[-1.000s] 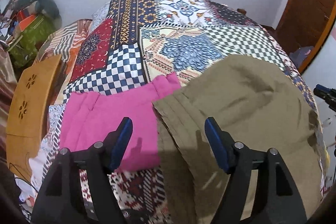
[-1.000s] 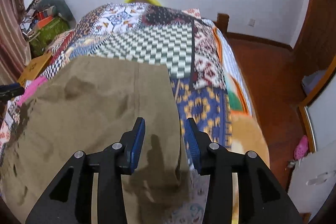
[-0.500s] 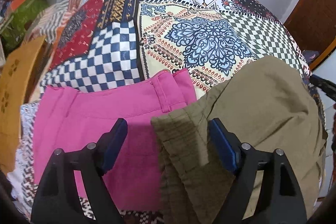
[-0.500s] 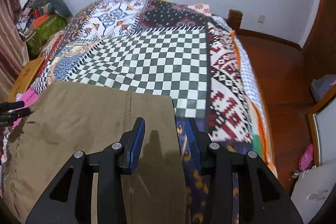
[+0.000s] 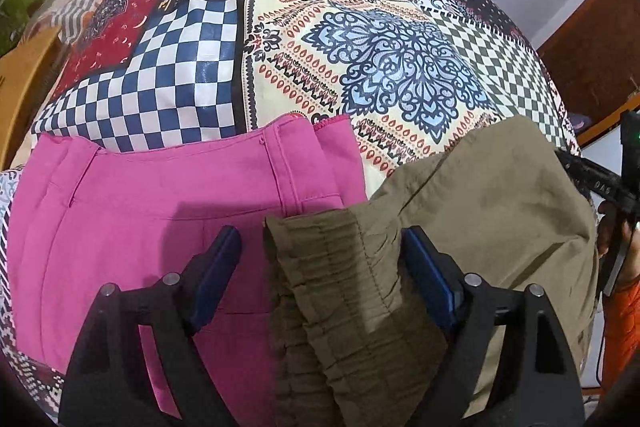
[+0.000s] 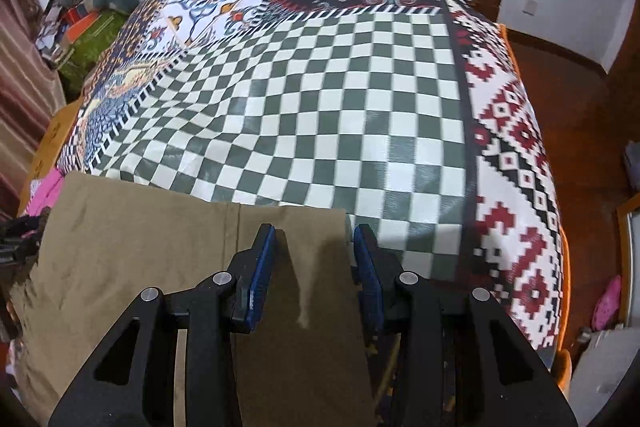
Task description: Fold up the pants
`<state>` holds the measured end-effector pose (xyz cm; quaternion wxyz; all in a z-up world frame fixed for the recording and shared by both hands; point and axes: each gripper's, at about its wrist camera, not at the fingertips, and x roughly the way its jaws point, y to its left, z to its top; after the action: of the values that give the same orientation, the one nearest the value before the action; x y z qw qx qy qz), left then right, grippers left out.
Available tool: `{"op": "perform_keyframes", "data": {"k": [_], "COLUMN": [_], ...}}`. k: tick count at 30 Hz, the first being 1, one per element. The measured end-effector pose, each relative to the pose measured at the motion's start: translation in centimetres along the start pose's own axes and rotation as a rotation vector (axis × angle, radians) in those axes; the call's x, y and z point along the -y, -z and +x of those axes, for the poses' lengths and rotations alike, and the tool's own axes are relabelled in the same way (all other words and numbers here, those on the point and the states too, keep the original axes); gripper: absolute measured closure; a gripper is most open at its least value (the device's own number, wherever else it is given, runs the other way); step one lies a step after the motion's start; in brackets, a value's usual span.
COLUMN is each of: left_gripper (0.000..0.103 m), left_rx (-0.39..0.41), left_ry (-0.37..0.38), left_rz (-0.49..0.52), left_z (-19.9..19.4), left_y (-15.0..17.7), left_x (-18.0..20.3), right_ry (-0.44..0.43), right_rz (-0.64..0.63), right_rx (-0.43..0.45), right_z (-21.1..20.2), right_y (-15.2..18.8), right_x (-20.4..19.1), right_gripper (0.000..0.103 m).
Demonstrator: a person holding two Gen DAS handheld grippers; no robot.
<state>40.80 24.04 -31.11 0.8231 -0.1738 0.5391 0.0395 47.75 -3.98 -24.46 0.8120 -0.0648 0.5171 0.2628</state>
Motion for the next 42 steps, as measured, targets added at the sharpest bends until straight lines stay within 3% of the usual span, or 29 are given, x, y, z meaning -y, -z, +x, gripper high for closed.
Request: {"op": "perform_keyframes", "data": {"k": [3, 6, 10, 12, 15, 19, 29, 42], "left_gripper": [0.038, 0.045, 0.047, 0.047, 0.047, 0.047, 0.048, 0.049], "left_rx": [0.003, 0.041, 0.094, 0.099, 0.068, 0.089, 0.223, 0.300], "left_ry": [0.014, -0.053, -0.129, -0.159, -0.146, -0.145, -0.152, -0.108], "left_rz": [0.028, 0.107, 0.177, 0.188, 0.146, 0.126, 0.164, 0.172], "left_z": [-0.3, -1.2, -2.2, -2.1, -1.4, -1.9, -7.8, -15.4], "left_y": [-0.1, 0.0, 0.0, -0.3, -0.7, -0.7, -0.7, 1.3], "left_x": [0.4, 1.7, 2.7, 2.8, 2.2, 2.2, 3.9, 5.8], "right_ry": [0.046, 0.088, 0.148, 0.191, 0.188, 0.206, 0.158, 0.131], "right_rz": [-0.053, -0.103, -0.161, -0.174, -0.154, -0.139, -0.070, -0.054], "right_rx": [-0.006, 0.009, 0.027, 0.034, 0.035, 0.068, 0.227, 0.382], "right_z": [0.1, -0.2, -0.2, -0.1, 0.0, -0.9, -7.0, -15.8], "right_y": [0.0, 0.3, 0.7, 0.6, 0.5, 0.4, -0.3, 0.8], "right_x": [-0.8, -1.7, -2.6, -2.6, -2.2, -2.2, -1.7, -3.2], "right_gripper": [0.082, 0.088, 0.096, 0.096, 0.097, 0.098, 0.100, 0.101]}}
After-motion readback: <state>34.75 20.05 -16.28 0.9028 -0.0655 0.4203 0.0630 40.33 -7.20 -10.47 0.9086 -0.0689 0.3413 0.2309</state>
